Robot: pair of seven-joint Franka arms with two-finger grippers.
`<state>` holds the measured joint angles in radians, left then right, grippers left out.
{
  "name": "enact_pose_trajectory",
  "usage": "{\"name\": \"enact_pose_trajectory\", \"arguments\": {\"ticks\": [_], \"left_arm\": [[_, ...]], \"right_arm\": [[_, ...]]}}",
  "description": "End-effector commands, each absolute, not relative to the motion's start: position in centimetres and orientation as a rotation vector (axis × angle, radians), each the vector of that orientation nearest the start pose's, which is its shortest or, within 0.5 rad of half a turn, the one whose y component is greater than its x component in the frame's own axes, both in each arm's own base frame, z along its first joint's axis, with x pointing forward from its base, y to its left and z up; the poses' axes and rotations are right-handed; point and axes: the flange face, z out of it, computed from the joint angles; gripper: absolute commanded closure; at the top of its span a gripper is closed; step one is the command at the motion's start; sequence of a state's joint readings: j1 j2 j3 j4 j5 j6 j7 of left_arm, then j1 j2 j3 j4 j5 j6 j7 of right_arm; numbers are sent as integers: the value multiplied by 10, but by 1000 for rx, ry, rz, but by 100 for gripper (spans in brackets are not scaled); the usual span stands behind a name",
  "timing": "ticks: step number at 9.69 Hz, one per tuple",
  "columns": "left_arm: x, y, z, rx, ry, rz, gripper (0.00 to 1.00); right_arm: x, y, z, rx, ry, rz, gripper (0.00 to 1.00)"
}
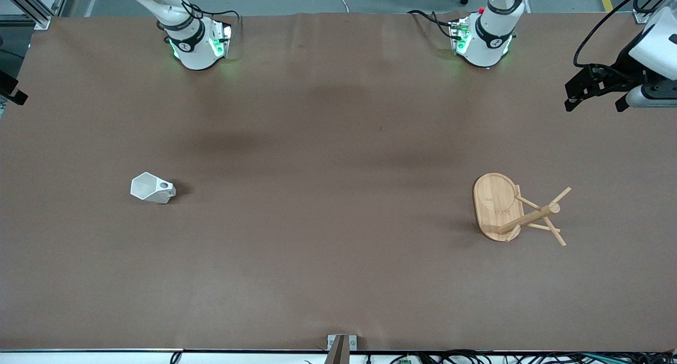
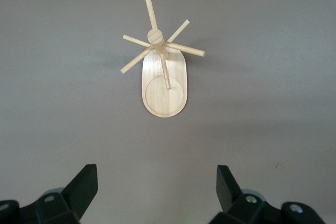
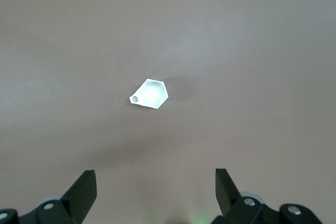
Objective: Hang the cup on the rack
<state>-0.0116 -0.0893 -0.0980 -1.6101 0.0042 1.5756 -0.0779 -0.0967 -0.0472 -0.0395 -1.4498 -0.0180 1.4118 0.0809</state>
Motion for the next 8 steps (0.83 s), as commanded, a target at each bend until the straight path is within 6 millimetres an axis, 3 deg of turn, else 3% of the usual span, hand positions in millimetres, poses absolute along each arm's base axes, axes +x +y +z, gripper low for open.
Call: {"name": "enact_pose_trajectory", "arguments": {"ticks": [1, 8], "left_arm": [[532, -61, 639, -3128, 60, -42, 0], [543, -59, 633, -3132, 60, -28, 0]], "right_arm": [[516, -74, 696, -3122, 351, -24, 0], [517, -69, 691, -3137, 268, 8, 0]]}}
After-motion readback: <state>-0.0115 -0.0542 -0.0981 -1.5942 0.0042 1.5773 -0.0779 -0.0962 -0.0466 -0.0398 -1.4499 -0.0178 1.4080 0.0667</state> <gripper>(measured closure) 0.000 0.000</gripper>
